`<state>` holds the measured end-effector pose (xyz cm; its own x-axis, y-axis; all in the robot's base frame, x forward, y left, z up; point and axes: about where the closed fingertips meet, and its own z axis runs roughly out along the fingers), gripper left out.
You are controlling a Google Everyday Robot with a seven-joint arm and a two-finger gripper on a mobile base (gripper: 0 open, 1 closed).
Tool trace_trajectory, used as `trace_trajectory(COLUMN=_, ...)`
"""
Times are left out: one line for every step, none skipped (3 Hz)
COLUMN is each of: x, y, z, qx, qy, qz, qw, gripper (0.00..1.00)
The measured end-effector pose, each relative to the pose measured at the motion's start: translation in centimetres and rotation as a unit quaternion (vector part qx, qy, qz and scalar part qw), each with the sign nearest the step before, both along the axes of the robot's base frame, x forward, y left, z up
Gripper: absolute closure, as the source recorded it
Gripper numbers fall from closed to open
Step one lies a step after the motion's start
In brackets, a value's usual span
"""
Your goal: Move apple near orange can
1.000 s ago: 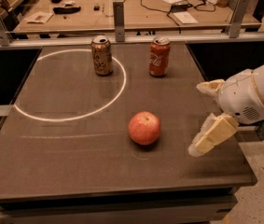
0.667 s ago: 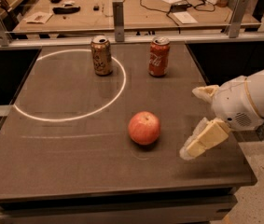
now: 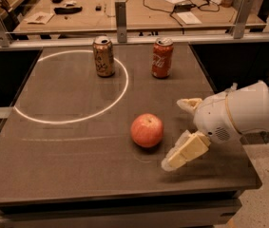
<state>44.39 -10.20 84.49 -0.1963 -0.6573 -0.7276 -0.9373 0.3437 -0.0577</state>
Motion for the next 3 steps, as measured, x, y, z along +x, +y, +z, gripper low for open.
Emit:
trace_trajectory(x=0.3, y=2.1, z=-1.9, qx=0.014, qy=-0.003, qz=0.014, qw=0.9998, gripper=0.0)
trace_trajectory(x=1.2, y=3.3, z=-3.6, qx=0.02, qy=0.016, qz=0.008, qw=0.9996, gripper=0.0)
trace_trajectory(x=1.8, y=3.8, z=-3.9, qx=0.024, qy=0.034, qz=-0.001, qw=0.9991, gripper=0.0)
